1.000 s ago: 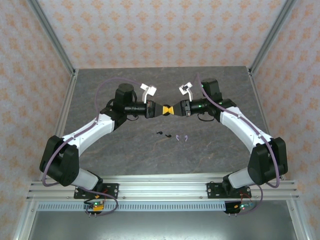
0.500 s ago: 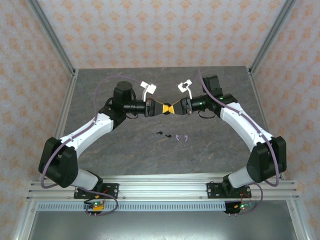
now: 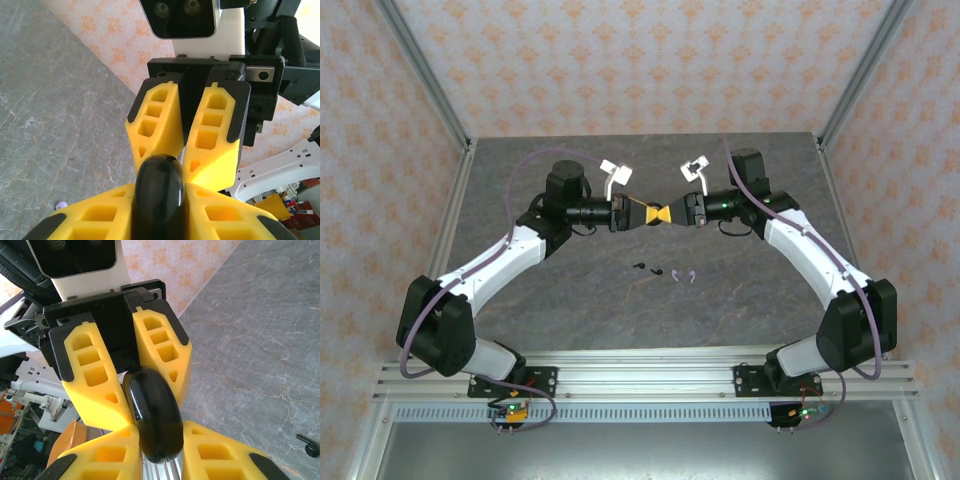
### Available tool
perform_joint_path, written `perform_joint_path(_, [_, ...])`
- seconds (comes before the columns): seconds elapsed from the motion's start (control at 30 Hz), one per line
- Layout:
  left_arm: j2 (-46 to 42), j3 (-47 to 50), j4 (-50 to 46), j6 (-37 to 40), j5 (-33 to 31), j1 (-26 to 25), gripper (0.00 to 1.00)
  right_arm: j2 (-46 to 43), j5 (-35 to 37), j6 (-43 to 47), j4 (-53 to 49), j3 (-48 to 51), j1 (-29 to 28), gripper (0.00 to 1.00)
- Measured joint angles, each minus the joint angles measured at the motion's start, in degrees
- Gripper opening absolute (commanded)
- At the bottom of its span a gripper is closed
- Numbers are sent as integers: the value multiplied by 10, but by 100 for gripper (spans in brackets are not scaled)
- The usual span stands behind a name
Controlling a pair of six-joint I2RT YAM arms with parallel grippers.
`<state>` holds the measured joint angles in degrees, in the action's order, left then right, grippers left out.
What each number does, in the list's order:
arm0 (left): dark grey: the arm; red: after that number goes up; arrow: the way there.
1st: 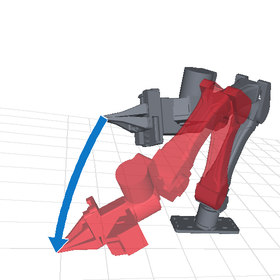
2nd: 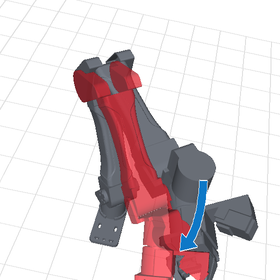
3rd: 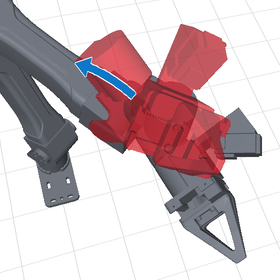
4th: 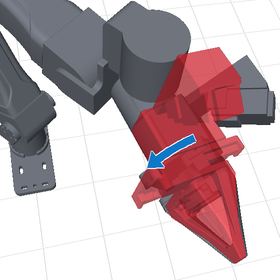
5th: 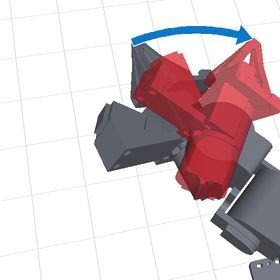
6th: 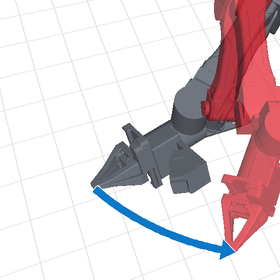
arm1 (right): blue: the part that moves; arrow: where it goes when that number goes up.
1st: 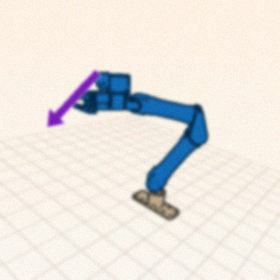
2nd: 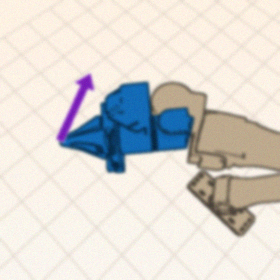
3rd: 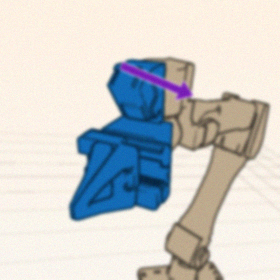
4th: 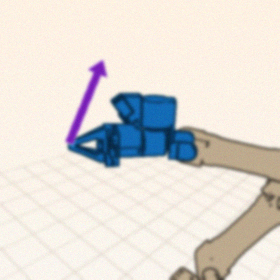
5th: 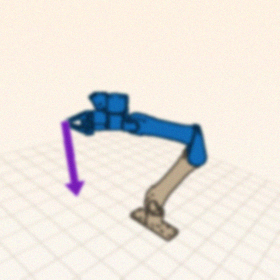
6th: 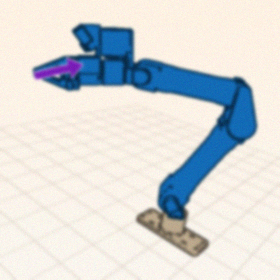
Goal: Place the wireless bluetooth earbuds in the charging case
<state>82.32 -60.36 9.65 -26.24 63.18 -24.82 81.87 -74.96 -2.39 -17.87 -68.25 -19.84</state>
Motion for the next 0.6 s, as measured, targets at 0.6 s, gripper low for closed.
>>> perform_joint_path(0.6, [2,0,-5,9,-24,-9,41,-2,25,-26,13,1,3,22])
